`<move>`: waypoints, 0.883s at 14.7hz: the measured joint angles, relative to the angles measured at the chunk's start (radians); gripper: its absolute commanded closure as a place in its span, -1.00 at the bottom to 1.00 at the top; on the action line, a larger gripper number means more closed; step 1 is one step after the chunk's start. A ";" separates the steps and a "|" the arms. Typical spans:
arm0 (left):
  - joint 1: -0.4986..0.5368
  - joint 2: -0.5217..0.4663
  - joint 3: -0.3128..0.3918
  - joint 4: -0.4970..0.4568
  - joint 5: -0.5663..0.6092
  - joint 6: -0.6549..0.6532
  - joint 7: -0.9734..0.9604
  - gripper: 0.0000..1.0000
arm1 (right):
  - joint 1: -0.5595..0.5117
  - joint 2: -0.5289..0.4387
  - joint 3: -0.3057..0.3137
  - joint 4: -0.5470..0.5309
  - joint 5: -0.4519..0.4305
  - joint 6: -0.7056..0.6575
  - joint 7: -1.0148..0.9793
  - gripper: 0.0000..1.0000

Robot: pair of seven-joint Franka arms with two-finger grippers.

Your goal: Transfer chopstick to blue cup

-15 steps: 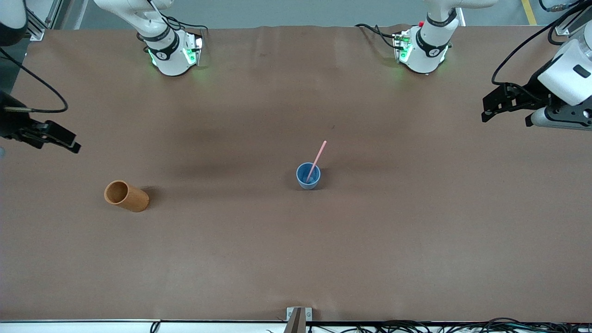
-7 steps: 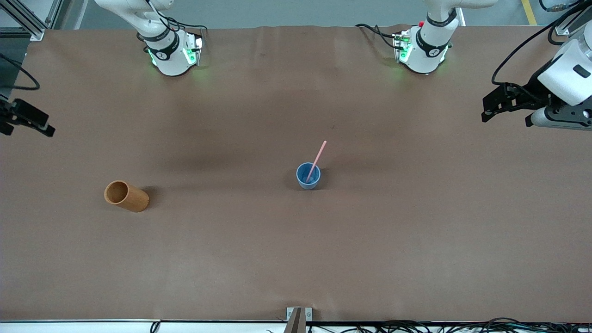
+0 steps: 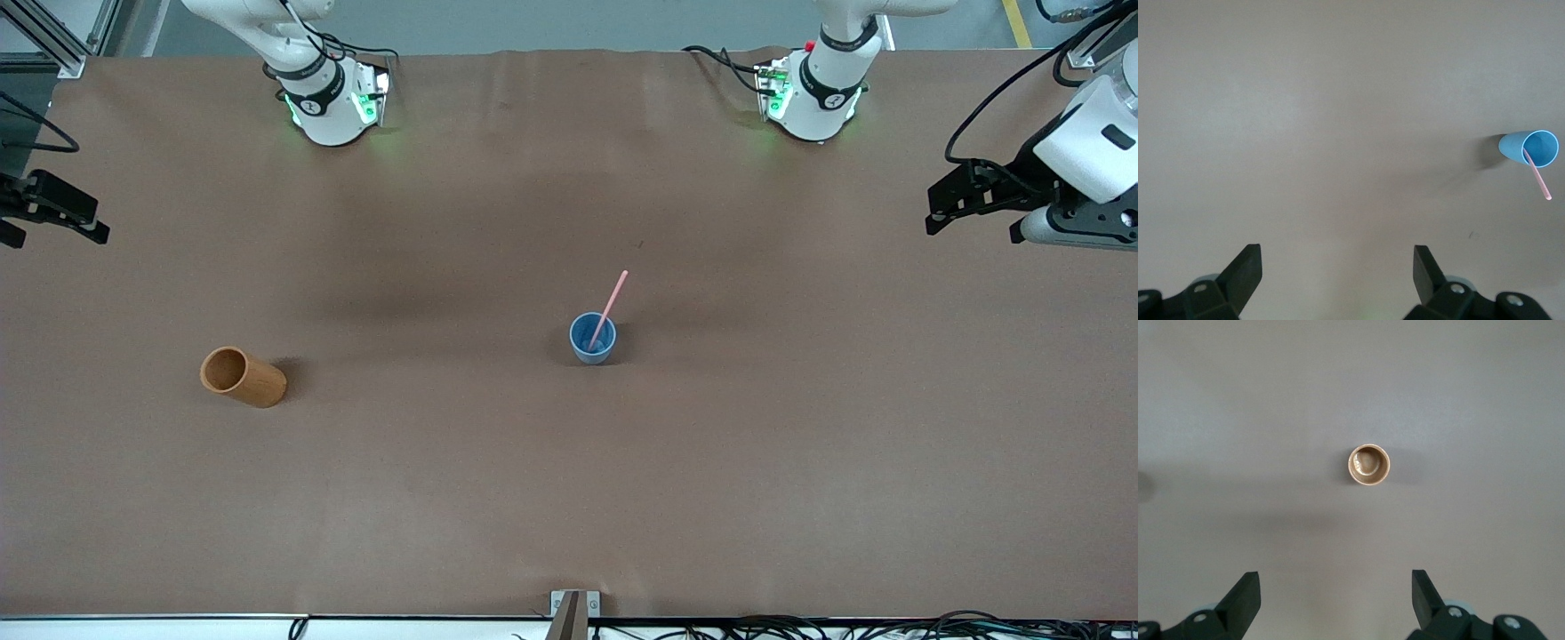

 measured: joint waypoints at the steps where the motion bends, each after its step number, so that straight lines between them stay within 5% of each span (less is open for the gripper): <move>1: 0.000 0.000 0.000 0.000 0.000 0.000 0.000 -1.00 | 0.000 0.000 0.001 -0.001 -0.002 0.000 -0.003 -1.00; 13: 0.000 0.000 0.000 0.000 0.000 0.000 0.000 -1.00 | 0.008 -0.001 0.010 -0.003 -0.014 -0.016 -0.005 -1.00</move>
